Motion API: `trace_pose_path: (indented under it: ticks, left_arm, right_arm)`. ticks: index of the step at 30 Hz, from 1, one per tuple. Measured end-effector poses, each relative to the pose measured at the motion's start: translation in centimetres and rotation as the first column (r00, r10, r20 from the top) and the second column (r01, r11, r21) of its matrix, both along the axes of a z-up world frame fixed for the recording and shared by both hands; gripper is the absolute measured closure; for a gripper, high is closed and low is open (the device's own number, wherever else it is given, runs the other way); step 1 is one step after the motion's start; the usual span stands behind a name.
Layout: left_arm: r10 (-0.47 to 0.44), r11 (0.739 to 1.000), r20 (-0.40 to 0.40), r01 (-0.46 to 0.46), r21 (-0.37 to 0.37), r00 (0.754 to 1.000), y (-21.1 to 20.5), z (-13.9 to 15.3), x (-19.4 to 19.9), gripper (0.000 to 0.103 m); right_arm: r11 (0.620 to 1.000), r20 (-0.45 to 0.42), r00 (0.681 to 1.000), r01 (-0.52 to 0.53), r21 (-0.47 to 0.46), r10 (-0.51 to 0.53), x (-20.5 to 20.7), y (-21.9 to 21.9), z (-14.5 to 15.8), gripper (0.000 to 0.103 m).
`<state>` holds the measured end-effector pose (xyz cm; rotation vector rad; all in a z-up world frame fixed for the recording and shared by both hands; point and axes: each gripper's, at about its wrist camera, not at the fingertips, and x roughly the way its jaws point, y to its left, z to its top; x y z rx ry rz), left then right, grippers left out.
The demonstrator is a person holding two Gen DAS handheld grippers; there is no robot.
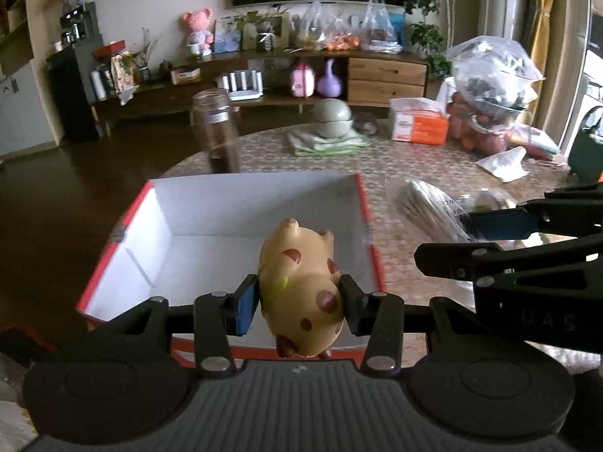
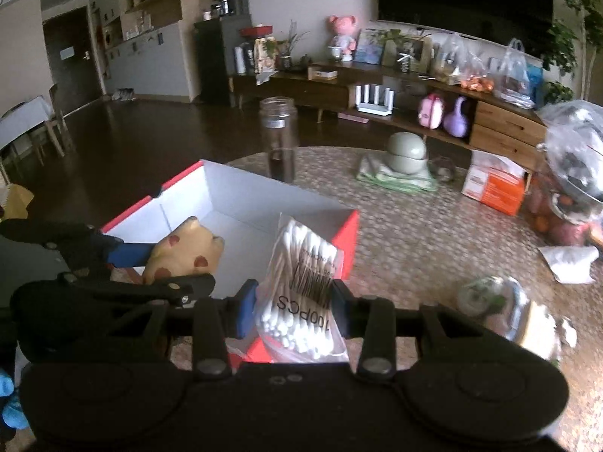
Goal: Organize objects
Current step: 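Carry the piggy toy and swab bag with both grippers into the red shoebox, then open the left gripper releasing the piggy while the right releases the swab bag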
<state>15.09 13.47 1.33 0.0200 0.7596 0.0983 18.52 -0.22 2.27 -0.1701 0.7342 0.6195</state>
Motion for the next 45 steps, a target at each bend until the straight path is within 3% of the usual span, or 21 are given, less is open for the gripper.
trace_pose_path:
  ticks: [7,15,19,27,35,45]
  left_arm:
    - [0.043,0.996,-0.023,-0.041,0.077,0.999,4.6,-0.2,1.3,0.058]
    - [0.049,0.984,-0.100,-0.031,0.173,0.994,8.6,-2.4,5.6,0.058]
    - [0.044,0.989,-0.162,-0.021,0.144,0.986,10.2,-4.0,7.8,0.058]
    - [0.026,0.988,-0.262,0.016,0.155,0.965,11.3,-7.1,11.0,0.057]
    - [0.028,0.994,-0.401,0.017,0.108,0.916,12.3,-9.6,13.1,0.057]
    - [0.012,0.989,-0.476,0.058,0.133,0.880,11.9,-11.0,13.2,0.056]
  right_arm:
    - [0.999,-0.004,0.999,-0.032,-0.041,0.032,1.3,4.2,-0.9,0.062]
    - [0.990,-0.011,0.998,-0.064,-0.123,0.064,3.3,8.1,-3.2,0.062]
    - [0.984,-0.036,0.996,-0.082,-0.158,0.077,4.1,9.6,-4.8,0.062]
    - [0.973,-0.114,0.990,-0.110,-0.204,0.088,6.1,11.5,-7.8,0.062]
    - [0.962,-0.207,0.975,-0.130,-0.238,0.080,7.1,12.3,-10.0,0.062]
    - [0.954,-0.242,0.965,-0.160,-0.252,0.098,7.0,12.6,-10.5,0.057]
